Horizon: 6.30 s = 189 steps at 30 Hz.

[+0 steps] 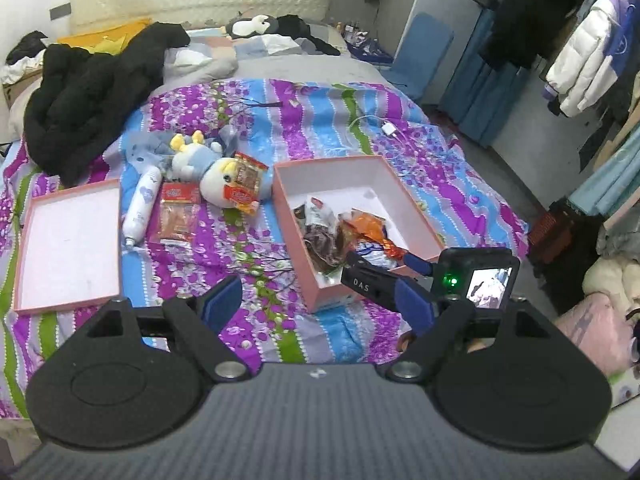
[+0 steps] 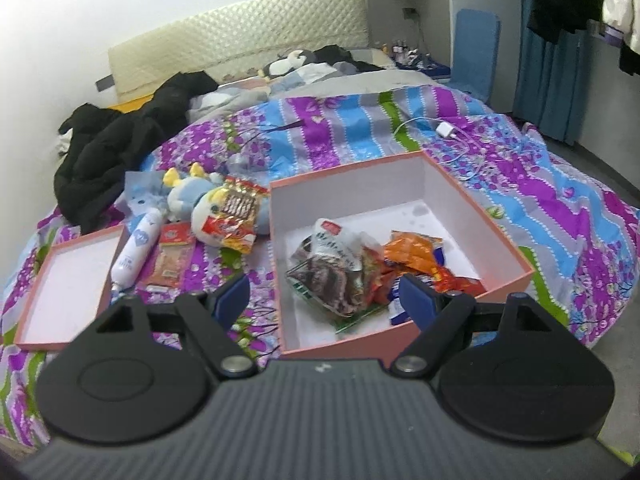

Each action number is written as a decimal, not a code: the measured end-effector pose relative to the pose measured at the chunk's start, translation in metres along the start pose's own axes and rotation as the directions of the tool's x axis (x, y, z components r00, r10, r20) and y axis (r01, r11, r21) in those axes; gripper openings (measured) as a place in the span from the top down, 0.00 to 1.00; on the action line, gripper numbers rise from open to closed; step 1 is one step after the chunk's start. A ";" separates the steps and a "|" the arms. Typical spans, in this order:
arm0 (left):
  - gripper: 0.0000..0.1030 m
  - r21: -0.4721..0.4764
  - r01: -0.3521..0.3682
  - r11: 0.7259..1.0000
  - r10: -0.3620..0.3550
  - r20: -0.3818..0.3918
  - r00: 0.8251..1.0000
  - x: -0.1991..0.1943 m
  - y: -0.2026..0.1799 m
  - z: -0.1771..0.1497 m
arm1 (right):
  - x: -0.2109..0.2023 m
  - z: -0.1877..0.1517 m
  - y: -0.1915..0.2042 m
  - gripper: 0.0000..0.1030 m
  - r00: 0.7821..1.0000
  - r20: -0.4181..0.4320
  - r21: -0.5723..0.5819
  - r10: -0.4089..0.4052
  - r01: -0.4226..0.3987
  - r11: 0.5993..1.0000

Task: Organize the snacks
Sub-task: 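Withdraw both tools up and away from the pink box, then move both tools down to the snack packets beside the plush toy, then grasp red-labelled shredded snack packet with left gripper while right grasps gold spicy-strip packet, then lift both held packets and carry them over the pink box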

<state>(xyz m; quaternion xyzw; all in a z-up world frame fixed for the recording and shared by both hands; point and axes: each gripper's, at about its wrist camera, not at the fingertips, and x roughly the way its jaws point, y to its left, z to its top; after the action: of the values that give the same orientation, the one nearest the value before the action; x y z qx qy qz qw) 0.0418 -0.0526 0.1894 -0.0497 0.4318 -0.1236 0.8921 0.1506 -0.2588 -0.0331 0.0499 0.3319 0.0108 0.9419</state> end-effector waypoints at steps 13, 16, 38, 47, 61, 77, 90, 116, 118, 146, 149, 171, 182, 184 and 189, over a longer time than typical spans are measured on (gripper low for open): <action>0.16 -0.089 -0.024 0.996 0.023 -0.006 1.000 0.046 0.052 0.009 | 0.028 -0.014 0.040 0.19 0.994 -0.058 -0.060 0.090 -0.094 0.994; 0.16 -0.131 -0.043 0.990 0.044 0.004 0.999 0.067 0.082 0.015 | 0.040 -0.013 0.045 0.19 0.992 -0.060 -0.056 0.114 -0.118 0.991; 0.16 -0.260 -0.207 0.943 0.179 -0.126 0.976 0.362 0.292 0.032 | 0.202 0.017 0.123 0.20 0.981 -0.047 -0.180 0.188 -0.193 0.964; 0.16 -0.231 -0.150 0.961 0.124 -0.123 0.985 0.465 0.318 0.019 | 0.279 0.018 0.147 0.26 0.990 -0.059 -0.294 0.126 -0.138 0.946; 0.18 -0.016 -0.210 0.978 0.207 -0.111 0.972 0.554 0.324 0.020 | 0.325 0.018 0.171 0.60 0.994 -0.067 -0.424 0.087 -0.108 0.899; 0.48 -0.034 -0.202 0.979 0.197 -0.105 0.975 0.537 0.311 0.022 | 0.268 0.018 0.149 0.97 0.995 -0.023 -0.410 0.102 -0.103 0.906; 0.54 -0.148 -0.203 0.968 0.181 -0.151 0.972 0.440 0.271 -0.049 | 0.161 -0.048 0.131 0.98 0.983 -0.079 -0.465 0.165 -0.183 0.866; 0.19 -0.381 -0.247 0.891 0.215 -0.125 0.969 0.319 0.256 -0.213 | 0.080 -0.178 0.080 0.16 0.901 -0.335 -0.265 0.276 -0.371 0.890; 0.19 -0.382 -0.246 0.891 0.217 -0.116 0.969 0.318 0.258 -0.213 | 0.081 -0.174 0.075 0.16 0.913 -0.301 -0.238 0.275 -0.352 0.905; 0.40 -0.210 -0.325 0.922 0.295 -0.160 0.942 0.369 0.235 -0.212 | 0.142 -0.183 0.092 0.61 0.939 -0.316 -0.313 0.138 -0.240 0.919; 0.45 -0.248 -0.306 0.919 0.274 -0.156 0.949 0.361 0.236 -0.209 | 0.140 -0.176 0.094 0.90 0.939 -0.315 -0.295 0.141 -0.238 0.925; 0.47 -0.238 -0.116 0.964 0.124 0.023 0.992 0.226 0.143 -0.175 | -0.005 -0.128 0.055 0.91 0.975 -0.101 -0.156 0.196 -0.210 0.965; 0.47 -0.160 -0.013 0.987 0.018 0.031 0.999 0.207 0.079 -0.182 | -0.061 -0.127 0.019 0.91 0.985 -0.050 -0.116 0.166 -0.171 0.978; 0.47 -0.134 -0.002 0.991 0.006 0.029 1.000 0.210 0.068 -0.177 | -0.064 -0.126 0.010 0.91 0.987 -0.044 -0.108 0.153 -0.156 0.982; 0.47 -0.103 0.029 0.994 -0.026 0.026 0.999 0.224 0.047 -0.154 | -0.055 -0.115 -0.012 0.91 0.992 -0.033 -0.066 0.123 -0.125 0.990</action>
<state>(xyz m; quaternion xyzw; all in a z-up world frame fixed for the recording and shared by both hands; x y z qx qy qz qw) 0.0634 -0.0633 -0.0849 -0.1034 0.4259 -0.1127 0.8918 0.0359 -0.2635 -0.0889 0.0382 0.3414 0.0815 0.9356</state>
